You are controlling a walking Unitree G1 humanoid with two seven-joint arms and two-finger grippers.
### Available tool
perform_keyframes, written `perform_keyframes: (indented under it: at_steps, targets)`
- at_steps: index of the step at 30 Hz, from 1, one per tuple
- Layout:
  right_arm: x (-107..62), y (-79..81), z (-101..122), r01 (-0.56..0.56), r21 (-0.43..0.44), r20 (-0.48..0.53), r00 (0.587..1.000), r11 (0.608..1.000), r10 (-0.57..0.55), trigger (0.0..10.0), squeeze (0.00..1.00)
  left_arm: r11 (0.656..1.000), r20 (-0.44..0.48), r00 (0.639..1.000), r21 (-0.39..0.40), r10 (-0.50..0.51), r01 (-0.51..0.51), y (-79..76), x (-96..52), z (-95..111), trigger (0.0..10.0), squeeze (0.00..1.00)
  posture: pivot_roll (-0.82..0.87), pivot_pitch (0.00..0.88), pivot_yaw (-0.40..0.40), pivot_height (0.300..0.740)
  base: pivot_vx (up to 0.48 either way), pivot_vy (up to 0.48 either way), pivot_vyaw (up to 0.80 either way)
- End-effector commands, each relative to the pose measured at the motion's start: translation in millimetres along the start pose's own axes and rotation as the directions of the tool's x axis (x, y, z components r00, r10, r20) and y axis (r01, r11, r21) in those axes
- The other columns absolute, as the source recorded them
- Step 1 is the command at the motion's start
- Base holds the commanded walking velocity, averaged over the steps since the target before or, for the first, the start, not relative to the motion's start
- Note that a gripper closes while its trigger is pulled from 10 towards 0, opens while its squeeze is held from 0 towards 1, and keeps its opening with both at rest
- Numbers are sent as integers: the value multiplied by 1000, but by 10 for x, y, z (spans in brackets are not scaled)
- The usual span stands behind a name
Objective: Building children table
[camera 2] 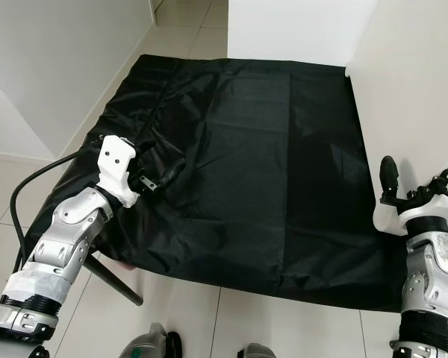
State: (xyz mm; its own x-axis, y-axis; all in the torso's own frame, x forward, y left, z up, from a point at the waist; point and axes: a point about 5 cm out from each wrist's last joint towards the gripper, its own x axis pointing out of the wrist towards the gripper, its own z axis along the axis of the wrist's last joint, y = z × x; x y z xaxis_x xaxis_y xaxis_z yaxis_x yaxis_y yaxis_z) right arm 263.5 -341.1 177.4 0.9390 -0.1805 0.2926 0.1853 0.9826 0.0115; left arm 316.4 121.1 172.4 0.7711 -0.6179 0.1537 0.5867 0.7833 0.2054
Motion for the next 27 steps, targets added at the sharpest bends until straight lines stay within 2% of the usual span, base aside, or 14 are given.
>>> perform_keyframes:
  at_steps: [1,2,3,4,7,8,16,17,19,21,22,23,25,27]
  targets:
    - [27,50,-5,-14,-5,10,1000,1000,14,1529,0,994,4,994,13,-108,108,-58,0,30,10000,0,72,59,71,740,0,0,0]
    - [37,60,-13,-12,0,11,1000,1000,12,0,0,994,5,994,13,-107,107,-57,3,33,10000,0,72,59,71,740,0,0,0]
    - [51,65,-19,1,-4,9,1000,1000,-1,0,0,994,6,994,14,-108,108,-57,8,37,10000,0,72,59,71,740,0,0,0]
    - [64,78,-28,5,-3,7,1000,1000,-5,3255,0,994,7,994,16,-108,108,-57,12,40,10000,0,75,53,70,740,0,0,0]
    - [80,101,-36,11,-4,6,1000,1000,-11,3451,0,994,8,994,17,-110,109,-56,16,43,10000,0,76,52,71,740,0,0,0]
    - [93,123,-37,24,-3,8,1000,1000,-24,10000,0,994,8,994,18,-109,108,-50,19,46,10000,0,78,53,73,740,0,0,0]
    - [131,302,28,80,5,83,993,997,-80,10000,0,994,9,994,24,-105,105,-21,20,65,10000,0,89,57,79,740,0,0,0]
    - [139,397,46,88,11,112,990,996,-89,10000,0,994,10,994,27,-104,104,-9,17,74,10000,0,97,61,86,740,0,0,0]
    - [139,397,46,88,11,112,990,996,-89,10000,0,994,10,994,27,-104,104,-9,17,74,10000,0,97,61,86,740,0,0,0]
    - [155,639,81,117,6,174,978,993,-117,10000,0,994,14,995,32,-103,103,18,14,94,10000,0,99,64,87,740,0,0,0]
    - [155,639,81,117,6,174,978,993,-117,10000,0,994,14,995,32,-103,103,18,14,94,10000,0,99,64,87,740,0,0,0]
    - [162,792,89,112,26,199,973,993,-115,10000,0,994,16,995,35,-102,101,29,17,102,10000,0,100,64,86,740,0,0,0]
    - [162,792,89,112,26,199,973,993,-115,10000,0,994,16,995,35,-102,101,29,17,102,10000,0,100,64,86,740,0,0,0]
    - [170,1095,79,103,33,228,968,994,-108,10000,0,995,19,995,40,-96,95,46,24,112,10000,0,103,65,85,740,0,0,0]
